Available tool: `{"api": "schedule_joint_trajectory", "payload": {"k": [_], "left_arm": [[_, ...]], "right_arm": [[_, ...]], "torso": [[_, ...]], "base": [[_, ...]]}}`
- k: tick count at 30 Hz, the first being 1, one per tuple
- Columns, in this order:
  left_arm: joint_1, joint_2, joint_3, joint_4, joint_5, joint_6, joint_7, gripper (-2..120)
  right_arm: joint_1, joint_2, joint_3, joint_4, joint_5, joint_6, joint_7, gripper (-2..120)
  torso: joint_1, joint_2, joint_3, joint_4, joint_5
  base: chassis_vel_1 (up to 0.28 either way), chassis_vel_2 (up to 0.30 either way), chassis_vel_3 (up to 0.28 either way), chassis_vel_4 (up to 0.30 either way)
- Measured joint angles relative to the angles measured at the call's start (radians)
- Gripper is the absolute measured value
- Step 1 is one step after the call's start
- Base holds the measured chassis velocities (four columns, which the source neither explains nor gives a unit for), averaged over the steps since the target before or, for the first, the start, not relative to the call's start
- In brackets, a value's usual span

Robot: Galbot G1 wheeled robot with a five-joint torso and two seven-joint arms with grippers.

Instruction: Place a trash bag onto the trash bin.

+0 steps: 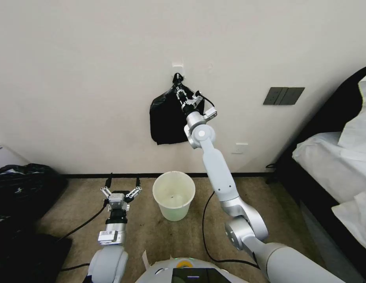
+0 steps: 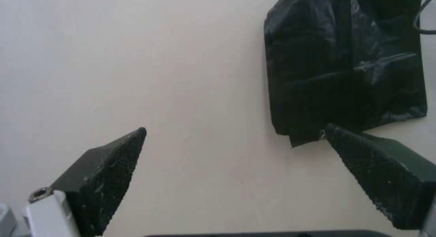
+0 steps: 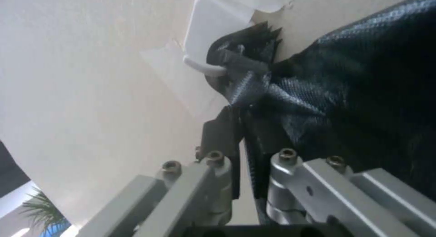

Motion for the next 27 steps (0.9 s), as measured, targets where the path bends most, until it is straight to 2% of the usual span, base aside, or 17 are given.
{"api": "schedule_joint_trajectory", "payload": {"k": [9, 12, 16, 27], "left_arm": [[-0.001, -0.001, -0.001, 0.000, -0.001, 0.000, -0.001, 100], [-0.003, -0.001, 0.001, 0.000, -0.001, 0.000, -0.001, 100], [-0.012, -0.001, 0.010, 0.008, -0.002, 0.002, -0.001, 100], [-0.017, -0.002, 0.028, 0.009, -0.002, 0.004, -0.001, 100]], "right_arm": [[-0.023, -0.005, -0.016, 0.036, -0.009, 0.008, 0.000, 6], [-0.060, -0.036, -0.038, 0.094, -0.029, 0.008, 0.000, 5], [-0.170, -0.116, -0.098, 0.256, -0.066, 0.006, 0.003, 6], [-0.355, -0.204, -0.169, 0.398, -0.162, 0.006, 0.004, 6]], "torso": [[0.000, 0.000, 0.000, 0.0002, 0.0000], [0.000, 0.000, 0.000, 0.0004, 0.0000], [0.000, 0.000, 0.000, -0.0003, 0.0001], [0.000, 0.000, 0.000, -0.0001, 0.0002]], "base": [[0.000, 0.000, 0.000, 0.000], [0.000, 0.000, 0.000, 0.000], [0.000, 0.000, 0.000, 0.000], [0.000, 0.000, 0.000, 0.000]]}}
